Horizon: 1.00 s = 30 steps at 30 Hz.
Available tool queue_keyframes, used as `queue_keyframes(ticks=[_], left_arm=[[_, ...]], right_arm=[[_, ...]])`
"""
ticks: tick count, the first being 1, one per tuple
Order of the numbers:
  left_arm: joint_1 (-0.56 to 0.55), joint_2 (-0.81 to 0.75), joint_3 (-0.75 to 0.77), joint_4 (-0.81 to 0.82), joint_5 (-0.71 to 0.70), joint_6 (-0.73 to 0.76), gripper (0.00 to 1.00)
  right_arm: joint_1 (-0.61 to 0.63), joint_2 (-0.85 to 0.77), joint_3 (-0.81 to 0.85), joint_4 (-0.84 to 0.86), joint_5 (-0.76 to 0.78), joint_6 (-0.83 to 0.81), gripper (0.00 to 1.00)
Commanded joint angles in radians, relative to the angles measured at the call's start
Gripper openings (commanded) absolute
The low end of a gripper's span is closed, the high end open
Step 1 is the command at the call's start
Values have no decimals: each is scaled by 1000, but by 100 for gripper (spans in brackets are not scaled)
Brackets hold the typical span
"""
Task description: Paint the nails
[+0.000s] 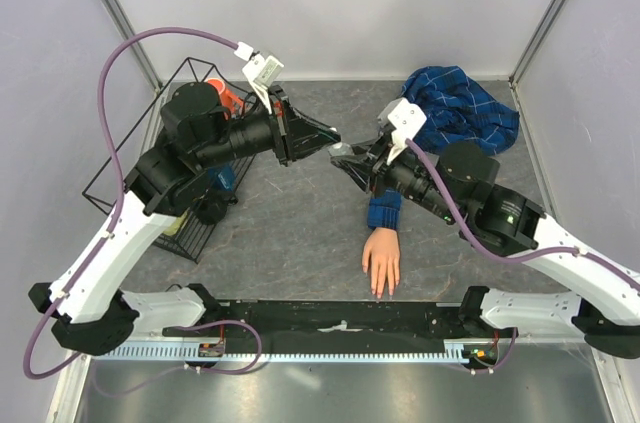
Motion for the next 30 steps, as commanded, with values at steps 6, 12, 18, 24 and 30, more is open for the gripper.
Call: queue_keyframes(ticks=[6, 12, 18, 24, 30], left_arm=[[-8, -86, -371, 817, 824, -91, 2], [-10, 14, -361, 1212, 1045, -310, 2], [21, 20, -223, 847, 999, -100, 21], [30, -106, -135, 260, 470, 270, 61], [30, -182, -103, 128, 139, 251, 82]], right_arm=[[-1, -133, -44, 165, -268, 89, 0], [-1, -177, -83, 268, -546, 217, 0], [-1, -205, -95, 253, -499, 196, 0], [-1, -161, -49, 136, -368, 111, 0], [0, -69, 52, 18, -221, -10, 0]])
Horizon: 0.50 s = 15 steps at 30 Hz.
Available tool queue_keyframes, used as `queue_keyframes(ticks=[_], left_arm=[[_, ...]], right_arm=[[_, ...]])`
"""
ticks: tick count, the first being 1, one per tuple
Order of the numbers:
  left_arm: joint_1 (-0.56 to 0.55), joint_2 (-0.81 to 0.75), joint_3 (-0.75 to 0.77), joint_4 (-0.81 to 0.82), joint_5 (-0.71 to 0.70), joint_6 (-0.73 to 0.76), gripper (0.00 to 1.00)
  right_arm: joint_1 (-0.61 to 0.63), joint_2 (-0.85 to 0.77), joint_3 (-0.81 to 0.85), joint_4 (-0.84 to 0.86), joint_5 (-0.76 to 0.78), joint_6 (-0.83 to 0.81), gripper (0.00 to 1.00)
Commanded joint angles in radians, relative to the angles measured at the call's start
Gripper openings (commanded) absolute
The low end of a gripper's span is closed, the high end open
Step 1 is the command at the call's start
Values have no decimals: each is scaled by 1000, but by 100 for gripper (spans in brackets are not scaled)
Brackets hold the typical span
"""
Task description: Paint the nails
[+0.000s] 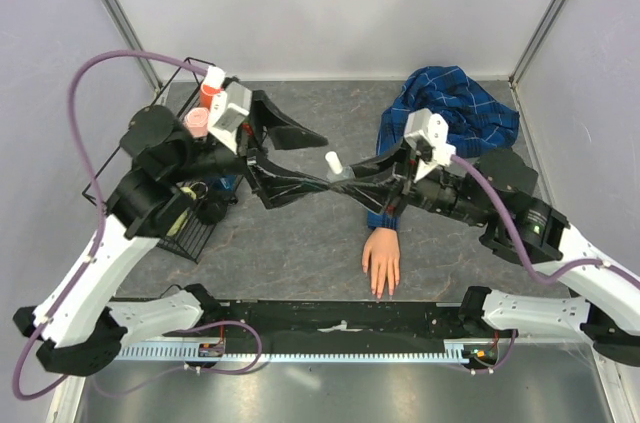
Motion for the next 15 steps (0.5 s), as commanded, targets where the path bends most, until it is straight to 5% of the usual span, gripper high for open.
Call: queue_keyframes(ticks=[1, 5, 15], left_arm=[[4, -61, 52, -186, -323, 44, 82], [4, -48, 90, -257, -622, -195, 77], [4, 64, 153, -278, -547, -279, 59]], right_arm=[[-2, 52, 83, -46, 148, -98, 0], [-4, 104, 112, -62, 232, -161, 0], [-4, 146, 126, -69, 317, -178, 0]])
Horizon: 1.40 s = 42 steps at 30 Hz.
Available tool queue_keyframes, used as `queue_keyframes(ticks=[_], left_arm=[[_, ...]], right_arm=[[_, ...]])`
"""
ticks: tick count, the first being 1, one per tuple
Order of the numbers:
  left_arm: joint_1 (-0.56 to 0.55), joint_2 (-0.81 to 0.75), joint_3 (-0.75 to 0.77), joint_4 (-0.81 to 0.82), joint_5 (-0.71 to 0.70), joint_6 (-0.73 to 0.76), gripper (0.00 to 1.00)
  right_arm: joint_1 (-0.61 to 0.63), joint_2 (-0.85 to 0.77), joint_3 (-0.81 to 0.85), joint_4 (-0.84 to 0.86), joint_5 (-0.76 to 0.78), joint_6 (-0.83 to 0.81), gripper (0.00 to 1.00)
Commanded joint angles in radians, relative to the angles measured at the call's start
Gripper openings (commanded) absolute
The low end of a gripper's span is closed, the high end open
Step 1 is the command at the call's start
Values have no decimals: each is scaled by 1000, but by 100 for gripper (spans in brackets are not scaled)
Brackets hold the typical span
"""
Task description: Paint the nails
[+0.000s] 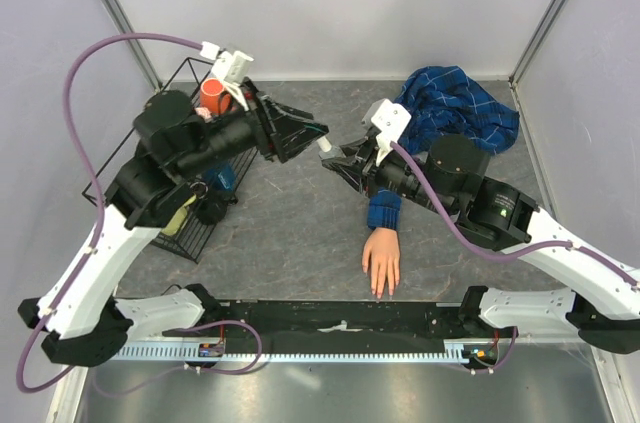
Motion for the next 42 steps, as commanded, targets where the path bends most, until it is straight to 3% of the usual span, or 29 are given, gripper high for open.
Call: queue_keyframes(ticks=[1, 5, 13, 19, 20, 22, 27, 29, 30, 31, 33, 37, 42], left_arm=[[2, 31, 35, -33, -12, -69, 59], [1, 43, 33, -42, -2, -77, 58], [1, 41, 12, -41, 29, -89, 42], [1, 66, -5, 7, 167, -89, 23], [1, 69, -10, 14, 187, -86, 11], [1, 67, -42, 72, 274, -63, 2], [1, 43, -192, 358, 676, 37, 2], [1, 21, -243, 558, 888, 48, 2], [1, 11, -302, 661, 961, 28, 2], [-1, 5, -333, 908, 1033, -18, 2], [-2, 17, -370, 1158, 1159, -208, 2], [-37, 89, -274, 1254, 1242, -299, 2], [-59, 86, -251, 1220, 1223, -301, 2]], right_arm=[[-3, -2, 45, 30, 67, -22, 0], [-5, -1, 43, 27, 81, -18, 0], [-3, 1, 43, 34, 98, -9, 0], [-3, -9, 40, 60, 90, 11, 0], [-2, -10, 37, 66, 87, 15, 0], [-3, -22, 28, 68, 79, 20, 0], [-3, -71, 0, 74, -25, 63, 0], [-3, -99, -15, 80, -186, 86, 0], [-3, -108, -21, 88, -255, 115, 0], [-3, -117, -38, 124, -413, 133, 0], [-2, -148, -70, 196, -542, 234, 0], [-3, -190, -161, 400, -689, 386, 0], [-3, -217, -182, 441, -703, 429, 0]])
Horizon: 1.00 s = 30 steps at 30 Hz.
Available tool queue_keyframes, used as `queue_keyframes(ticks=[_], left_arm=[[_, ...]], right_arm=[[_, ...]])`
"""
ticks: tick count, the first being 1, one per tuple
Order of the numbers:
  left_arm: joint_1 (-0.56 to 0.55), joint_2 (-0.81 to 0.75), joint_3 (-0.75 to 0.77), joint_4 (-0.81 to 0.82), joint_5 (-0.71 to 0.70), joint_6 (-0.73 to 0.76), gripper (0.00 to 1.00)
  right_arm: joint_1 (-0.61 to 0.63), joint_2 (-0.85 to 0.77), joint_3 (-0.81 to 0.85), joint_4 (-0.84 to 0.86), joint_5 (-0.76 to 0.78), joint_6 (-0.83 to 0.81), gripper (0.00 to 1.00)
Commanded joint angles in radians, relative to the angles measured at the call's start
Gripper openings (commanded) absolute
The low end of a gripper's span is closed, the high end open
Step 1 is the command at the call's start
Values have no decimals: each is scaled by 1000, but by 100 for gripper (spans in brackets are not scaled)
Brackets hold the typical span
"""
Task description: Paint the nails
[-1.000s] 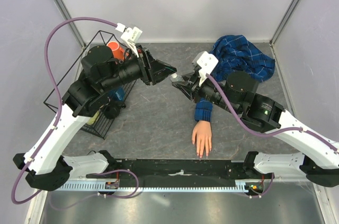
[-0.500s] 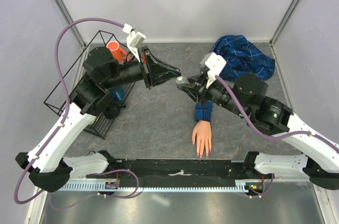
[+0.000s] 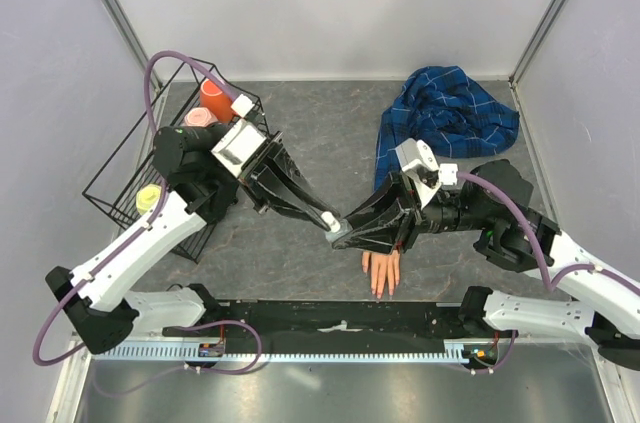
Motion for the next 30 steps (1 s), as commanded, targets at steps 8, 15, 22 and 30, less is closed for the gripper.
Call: queue_keyframes(ticks=[8, 15, 22, 30], left_arm=[[0, -109, 203, -834, -379, 493, 66], [0, -164, 291, -1140, -937, 440, 74], [0, -97, 335, -1222, -1053, 308, 67], [0, -31, 360, -1219, -1064, 251, 54]], right_arm=[[-5, 13, 96, -34, 118, -91, 0], [-5, 99, 215, -215, 489, -242, 0], [-5, 185, 286, -231, 637, -314, 0], [-5, 203, 301, -223, 667, -325, 0]])
